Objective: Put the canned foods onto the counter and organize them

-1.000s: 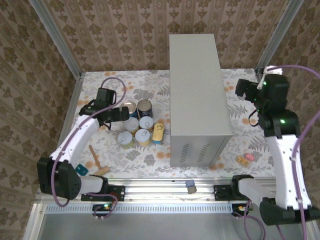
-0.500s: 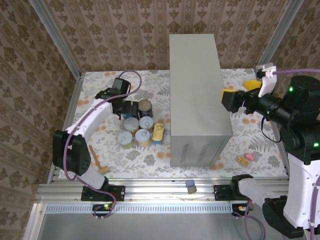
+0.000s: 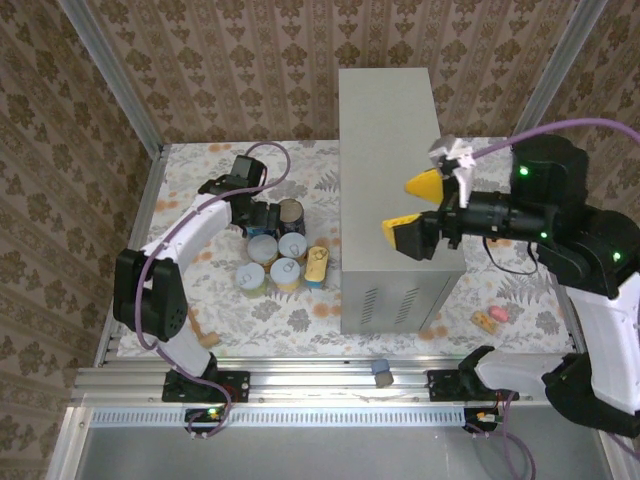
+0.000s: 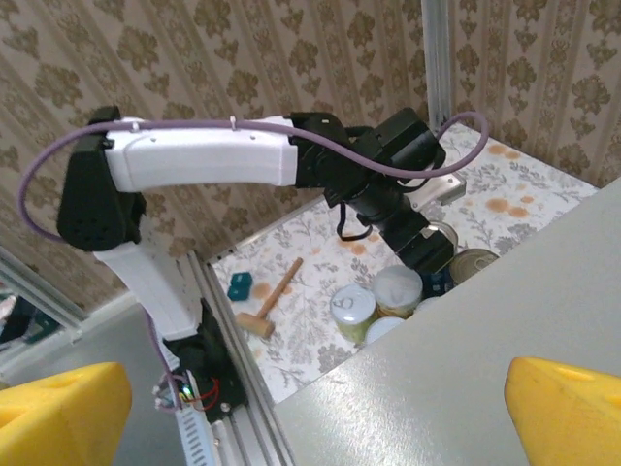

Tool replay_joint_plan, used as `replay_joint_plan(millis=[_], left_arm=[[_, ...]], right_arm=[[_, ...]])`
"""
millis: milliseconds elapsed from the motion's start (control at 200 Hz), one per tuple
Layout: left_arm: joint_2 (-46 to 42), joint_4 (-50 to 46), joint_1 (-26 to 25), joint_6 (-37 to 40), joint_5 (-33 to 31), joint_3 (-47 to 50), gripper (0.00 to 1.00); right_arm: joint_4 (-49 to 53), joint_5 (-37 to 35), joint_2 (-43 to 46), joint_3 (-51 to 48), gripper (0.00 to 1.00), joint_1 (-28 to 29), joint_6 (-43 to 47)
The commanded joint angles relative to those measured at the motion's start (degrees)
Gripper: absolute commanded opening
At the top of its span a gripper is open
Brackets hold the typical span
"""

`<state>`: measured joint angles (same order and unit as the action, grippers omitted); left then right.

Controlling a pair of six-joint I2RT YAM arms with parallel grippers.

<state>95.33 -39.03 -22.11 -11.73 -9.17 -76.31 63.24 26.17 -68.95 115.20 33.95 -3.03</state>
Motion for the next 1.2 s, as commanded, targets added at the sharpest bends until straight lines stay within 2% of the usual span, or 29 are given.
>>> replay_joint_plan(millis=[0, 135, 195, 370, 900, 1195], left_arm=[[2.2, 0.7, -0.2, 1.4, 0.1, -0.8, 0.97], [3.6, 0.9, 0.0, 1.6, 0.2, -1.2, 0.96], [4.1, 1.0, 0.0, 1.6, 0.3, -1.3, 0.95], [5.2, 1.8, 0.3, 1.4, 0.6, -1.3, 0.93], [5.4, 3.8, 2.0, 1.3, 2.0, 0.9, 0.89], [3.9, 3.7, 2.2, 1.8, 1.4, 1.0, 0.80]], right_arm=[[6.4, -14.8, -4.9, 5.1, 1.00, 6.7, 3.5], [11.7, -26.7, -10.4, 12.1, 1.00, 13.9, 5.3], [13.0, -28.9, -14.2, 14.5, 1.00, 15.7, 5.7], [14.7, -33.6, -18.1, 17.8, 1.00, 19.1, 6.5], [13.1, -36.0, -18.7, 15.2, 1.00, 19.7, 7.2], [9.6, -35.8, -16.0, 10.4, 1.00, 19.7, 7.5]])
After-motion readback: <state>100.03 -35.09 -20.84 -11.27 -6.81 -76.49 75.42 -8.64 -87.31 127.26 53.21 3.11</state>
